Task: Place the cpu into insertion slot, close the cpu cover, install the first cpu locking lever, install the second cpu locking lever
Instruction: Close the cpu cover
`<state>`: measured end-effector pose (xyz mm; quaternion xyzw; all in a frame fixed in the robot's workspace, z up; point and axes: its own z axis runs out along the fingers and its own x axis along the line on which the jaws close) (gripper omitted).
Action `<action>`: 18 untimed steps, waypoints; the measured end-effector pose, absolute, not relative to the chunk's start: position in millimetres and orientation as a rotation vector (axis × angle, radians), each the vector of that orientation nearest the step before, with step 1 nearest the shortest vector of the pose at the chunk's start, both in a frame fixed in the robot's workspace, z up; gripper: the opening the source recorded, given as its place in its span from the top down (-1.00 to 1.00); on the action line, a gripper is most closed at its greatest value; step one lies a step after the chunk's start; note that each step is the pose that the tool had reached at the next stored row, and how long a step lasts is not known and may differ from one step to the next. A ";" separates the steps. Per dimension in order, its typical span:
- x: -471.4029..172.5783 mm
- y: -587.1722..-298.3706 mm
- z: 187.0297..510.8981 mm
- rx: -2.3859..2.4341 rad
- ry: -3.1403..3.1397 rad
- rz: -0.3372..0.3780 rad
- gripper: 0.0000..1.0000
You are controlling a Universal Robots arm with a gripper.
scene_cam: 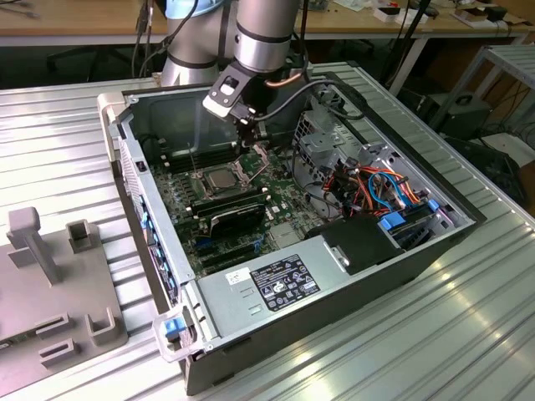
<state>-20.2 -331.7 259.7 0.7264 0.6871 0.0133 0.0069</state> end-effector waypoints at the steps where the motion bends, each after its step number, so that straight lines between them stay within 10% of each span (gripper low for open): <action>1: -16.8 -331.6 260.9 2.272 2.149 0.042 0.79; 18: 35.8 -330.4 260.5 2.271 2.148 0.040 0.79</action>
